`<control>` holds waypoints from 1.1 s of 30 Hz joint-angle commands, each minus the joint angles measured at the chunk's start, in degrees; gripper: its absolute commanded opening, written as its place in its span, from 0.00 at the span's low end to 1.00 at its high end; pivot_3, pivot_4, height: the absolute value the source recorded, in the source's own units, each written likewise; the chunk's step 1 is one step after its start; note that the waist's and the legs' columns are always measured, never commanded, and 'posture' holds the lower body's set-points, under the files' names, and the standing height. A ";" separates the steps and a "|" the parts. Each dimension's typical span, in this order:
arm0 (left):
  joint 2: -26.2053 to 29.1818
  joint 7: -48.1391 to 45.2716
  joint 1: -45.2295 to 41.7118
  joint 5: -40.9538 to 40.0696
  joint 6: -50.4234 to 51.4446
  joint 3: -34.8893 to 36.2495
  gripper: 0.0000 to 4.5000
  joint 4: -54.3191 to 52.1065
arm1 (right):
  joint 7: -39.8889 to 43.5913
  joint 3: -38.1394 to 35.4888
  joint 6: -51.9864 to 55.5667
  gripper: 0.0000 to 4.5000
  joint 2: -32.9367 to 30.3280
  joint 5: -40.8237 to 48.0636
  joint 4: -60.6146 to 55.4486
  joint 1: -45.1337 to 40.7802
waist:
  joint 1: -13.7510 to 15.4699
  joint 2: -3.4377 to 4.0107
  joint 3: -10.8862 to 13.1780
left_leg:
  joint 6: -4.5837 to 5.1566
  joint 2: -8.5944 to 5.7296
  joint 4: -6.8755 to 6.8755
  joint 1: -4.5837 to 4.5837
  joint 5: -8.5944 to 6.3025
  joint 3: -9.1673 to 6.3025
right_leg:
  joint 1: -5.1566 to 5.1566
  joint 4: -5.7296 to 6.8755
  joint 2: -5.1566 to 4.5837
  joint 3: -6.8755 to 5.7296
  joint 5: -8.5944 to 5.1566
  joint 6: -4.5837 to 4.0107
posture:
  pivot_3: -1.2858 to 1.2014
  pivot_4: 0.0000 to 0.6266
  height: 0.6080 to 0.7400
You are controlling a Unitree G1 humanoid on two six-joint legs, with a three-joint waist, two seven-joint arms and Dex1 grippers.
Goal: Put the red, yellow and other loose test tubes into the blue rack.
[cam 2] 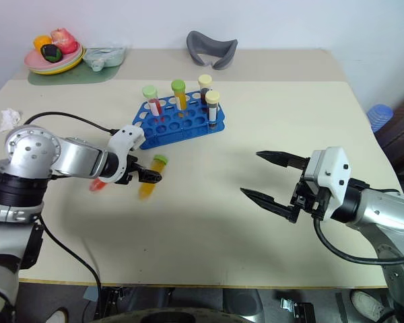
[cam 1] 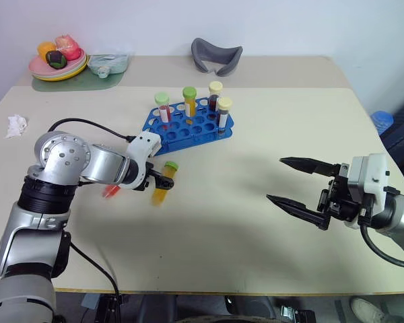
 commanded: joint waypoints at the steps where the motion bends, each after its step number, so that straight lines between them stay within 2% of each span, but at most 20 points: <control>1: -0.94 3.40 -2.03 -2.11 0.47 -0.15 1.00 1.24 | -0.67 -2.00 -0.39 0.86 -0.70 1.06 -2.51 0.43 | -0.07 0.01 0.00 | 0.00 0.00 0.01 0.00 0.00 0.00 | 0.00 0.01 0.00 0.00 0.00 0.00 | 0.52 0.24 1.00; 3: -1.76 4.78 -2.51 -2.33 0.47 -0.43 1.00 2.32 | -1.11 -2.24 -0.24 0.86 -0.68 1.15 -2.91 0.75 | -0.06 0.01 -0.01 | 0.00 0.00 0.02 0.00 0.00 0.00 | -0.01 0.03 0.00 0.00 0.00 0.00 | 0.52 0.24 1.00; 6: -2.66 6.32 -2.98 -2.44 0.47 -0.59 0.82 3.68 | -1.58 -2.95 -0.04 0.88 -0.83 1.43 -3.36 1.31 | -0.04 0.01 -0.01 | 0.00 -0.01 0.05 0.00 0.00 0.00 | 0.00 0.04 0.00 0.01 0.00 0.00 | 0.52 0.24 1.00; 11: -3.40 7.80 -3.16 -2.34 0.47 -0.34 0.28 4.47 | -1.94 -3.91 0.12 0.88 -1.02 1.79 -3.80 2.32 | -0.02 0.00 -0.01 | 0.00 -0.02 0.10 -0.01 0.00 0.00 | 0.02 0.04 0.00 0.00 0.00 0.00 | 0.52 0.24 1.00; 23: -1.86 7.80 -2.13 -2.53 0.47 0.13 0.28 2.61 | -2.05 -2.85 -0.33 0.88 -1.52 1.65 -2.65 1.73 | -0.06 0.00 -0.01 | 0.00 -0.02 0.21 -0.01 0.00 0.00 | 0.04 0.10 0.00 0.01 0.00 0.01 | 0.52 0.24 1.00; 33: -1.11 4.78 -0.62 0.82 0.47 0.52 0.28 -1.98 | -1.99 -1.98 -0.24 0.88 -2.02 1.34 -1.76 0.27 | -0.03 0.00 -0.01 | 0.00 -0.02 0.24 -0.02 0.00 0.00 | 0.05 0.10 0.00 0.01 0.00 0.01 | 0.52 0.24 1.00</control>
